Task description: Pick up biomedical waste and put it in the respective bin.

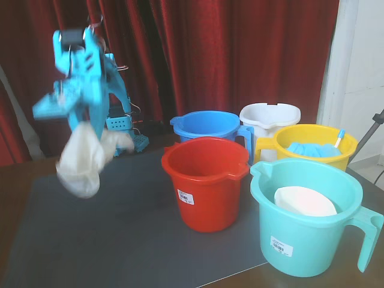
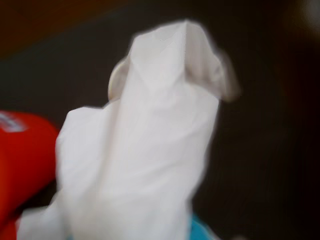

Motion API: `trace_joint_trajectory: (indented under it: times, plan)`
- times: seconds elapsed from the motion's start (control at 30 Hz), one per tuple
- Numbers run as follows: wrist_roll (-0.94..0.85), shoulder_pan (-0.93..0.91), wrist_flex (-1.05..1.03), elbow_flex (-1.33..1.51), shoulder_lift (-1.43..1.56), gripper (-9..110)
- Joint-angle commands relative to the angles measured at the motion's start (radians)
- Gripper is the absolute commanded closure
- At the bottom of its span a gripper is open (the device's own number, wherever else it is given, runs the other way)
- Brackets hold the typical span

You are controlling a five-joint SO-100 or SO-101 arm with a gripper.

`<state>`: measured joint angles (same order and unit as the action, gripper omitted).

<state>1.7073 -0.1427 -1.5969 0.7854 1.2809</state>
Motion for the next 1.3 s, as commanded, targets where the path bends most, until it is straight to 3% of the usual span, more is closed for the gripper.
trace_joint_trajectory:
  times: [0.0,0.27,0.57,1.0,1.27]
  plan:
    - [0.106,0.064,-0.034,-0.094,0.069,102]
    - [0.391,0.267,0.075,-0.213,0.054,102]
    - [0.581,0.402,0.235,-0.236,-0.006,102]
    - [0.67,0.423,0.244,-0.557,-0.281,102]
    - [0.675,0.506,0.241,-0.597,-0.334,102]
